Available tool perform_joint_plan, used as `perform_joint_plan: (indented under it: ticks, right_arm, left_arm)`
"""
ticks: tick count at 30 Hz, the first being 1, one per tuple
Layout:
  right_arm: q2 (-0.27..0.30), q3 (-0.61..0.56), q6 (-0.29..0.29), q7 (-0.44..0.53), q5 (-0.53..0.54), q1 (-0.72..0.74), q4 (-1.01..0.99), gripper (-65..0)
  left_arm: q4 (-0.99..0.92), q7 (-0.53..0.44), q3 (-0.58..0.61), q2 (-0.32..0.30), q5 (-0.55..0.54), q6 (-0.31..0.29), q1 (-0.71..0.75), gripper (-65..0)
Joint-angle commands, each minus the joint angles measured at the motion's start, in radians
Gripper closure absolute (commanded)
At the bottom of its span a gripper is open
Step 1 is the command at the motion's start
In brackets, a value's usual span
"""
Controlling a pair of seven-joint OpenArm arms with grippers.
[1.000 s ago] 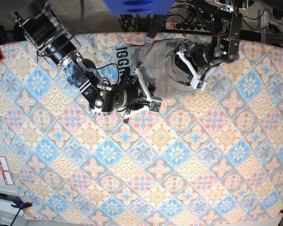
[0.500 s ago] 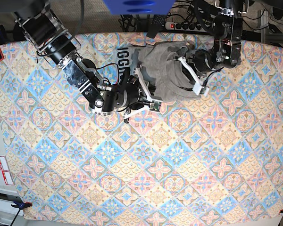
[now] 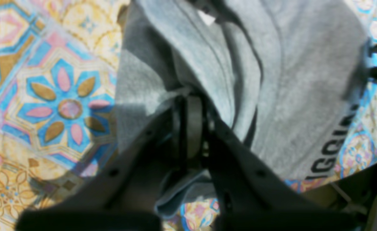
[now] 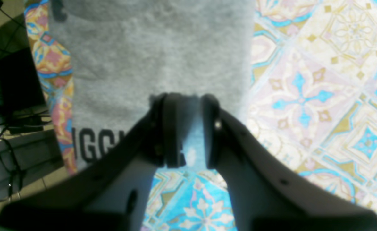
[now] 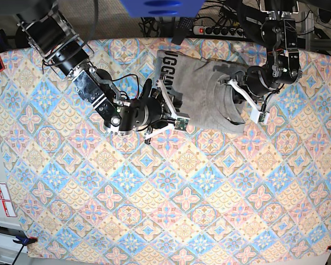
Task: Fold the T-shirt properly
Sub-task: 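Hold the bundle with both grippers and pull it toward the table centre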
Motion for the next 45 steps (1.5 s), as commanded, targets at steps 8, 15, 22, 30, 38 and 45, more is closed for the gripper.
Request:
perform_joint_plan:
  ticks: [8,15,22,30,38,45]
  right_arm:
    - [-0.001,0.006,0.002,0.018,0.011,0.022,0.018,-12.4]
    - [-0.001,0.006,0.002,0.018,0.011,0.022,0.018,-12.4]
    - [-0.001,0.006,0.002,0.018,0.011,0.022,0.018,-12.4]
    - [-0.001,0.006,0.002,0.018,0.011,0.023,0.018,-12.4]
    - [-0.001,0.023,0.002,0.023,0.011,0.025,0.018,-12.4]
    - [-0.001,0.125,0.002,0.03,0.011,0.028,0.004,-12.2]
  left_arm:
    - [-0.01,-0.011,-0.023,-0.029,-0.008,-0.001,-0.017,0.0]
    - [-0.014,-0.008,-0.091,-0.034,0.003,0.004,-0.02,-0.2]
    - [-0.005,-0.011,-0.12,-0.035,0.056,0.004,0.005,-3.0]
    - [0.006,-0.012,-0.117,-0.029,0.127,0.005,0.028,-22.3]
    - [0.121,0.014,-0.12,-0.034,0.118,0.005,0.132,-21.3]
    - [0.261,0.012,-0.117,-0.035,0.113,0.004,0.31,-10.9]
